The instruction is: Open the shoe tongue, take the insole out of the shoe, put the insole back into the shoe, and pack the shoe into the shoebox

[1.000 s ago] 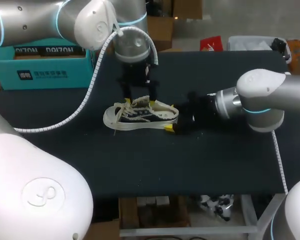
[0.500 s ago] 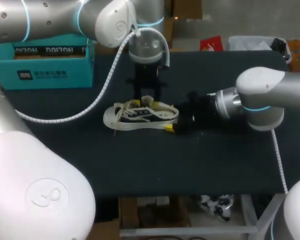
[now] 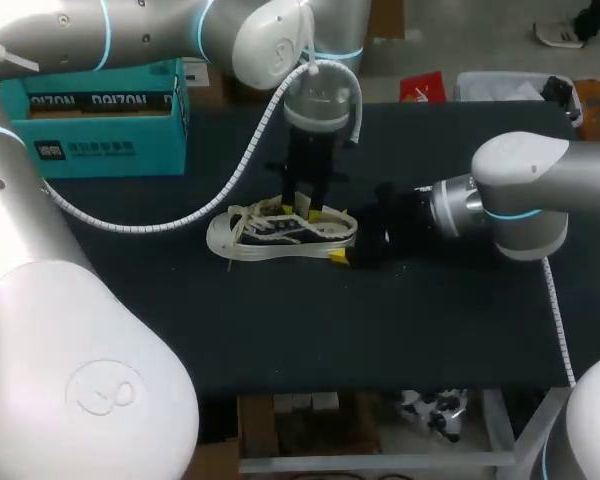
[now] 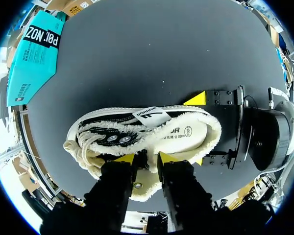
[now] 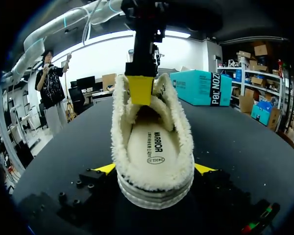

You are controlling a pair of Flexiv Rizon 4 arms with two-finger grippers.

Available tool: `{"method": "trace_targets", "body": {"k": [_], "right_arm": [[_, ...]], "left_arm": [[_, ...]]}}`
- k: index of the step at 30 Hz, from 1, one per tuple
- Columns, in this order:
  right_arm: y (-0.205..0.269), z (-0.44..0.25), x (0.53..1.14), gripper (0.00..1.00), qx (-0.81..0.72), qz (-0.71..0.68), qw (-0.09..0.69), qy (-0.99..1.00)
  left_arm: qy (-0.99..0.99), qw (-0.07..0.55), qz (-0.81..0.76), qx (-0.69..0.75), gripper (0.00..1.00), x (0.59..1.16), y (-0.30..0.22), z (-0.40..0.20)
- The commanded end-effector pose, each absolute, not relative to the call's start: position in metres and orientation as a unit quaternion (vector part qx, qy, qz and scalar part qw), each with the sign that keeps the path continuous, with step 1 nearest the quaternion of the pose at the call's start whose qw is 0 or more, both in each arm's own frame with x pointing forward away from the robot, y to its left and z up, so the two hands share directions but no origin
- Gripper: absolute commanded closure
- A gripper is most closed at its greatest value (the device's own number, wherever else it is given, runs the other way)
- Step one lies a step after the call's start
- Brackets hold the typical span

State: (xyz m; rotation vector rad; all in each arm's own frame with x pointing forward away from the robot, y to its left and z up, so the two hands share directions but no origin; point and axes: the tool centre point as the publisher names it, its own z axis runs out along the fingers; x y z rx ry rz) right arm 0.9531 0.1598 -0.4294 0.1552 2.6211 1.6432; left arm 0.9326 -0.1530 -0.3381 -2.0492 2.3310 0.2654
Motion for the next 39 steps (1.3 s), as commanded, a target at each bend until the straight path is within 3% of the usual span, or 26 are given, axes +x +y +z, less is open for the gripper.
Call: {"method": "trace_targets", "body": {"k": [1,24,35,36,37,39], "right_arm": [[0.158,-0.433,0.955,1.0,0.049,0.532,0.021,0.845],[0.158,-0.433,0.955,1.0,0.049,0.532,0.021,0.845],[0.158,-0.433,0.955,1.0,0.049,0.532,0.021,0.845],[0.158,-0.433,0.955,1.0,0.049,0.532,0.021,0.845],[0.158,-0.433,0.955,1.0,0.049,0.532,0.021,0.845],[0.158,-0.433,0.955,1.0,0.049,0.532,0.021,0.845]], "left_arm": [[0.746,0.035,0.095,-0.658,1.0,0.929,-0.15,-0.333],[0.725,-0.019,-0.067,-0.685,1.0,0.917,-0.057,-0.304],[0.73,-0.034,-0.098,-0.676,1.0,0.92,-0.045,-0.306],[0.733,-0.032,-0.098,-0.672,0.86,0.92,-0.047,-0.305],[0.735,-0.03,-0.099,-0.67,0.64,0.919,-0.049,-0.303],[0.739,-0.027,-0.102,-0.666,0.36,0.919,-0.053,-0.3]]}}
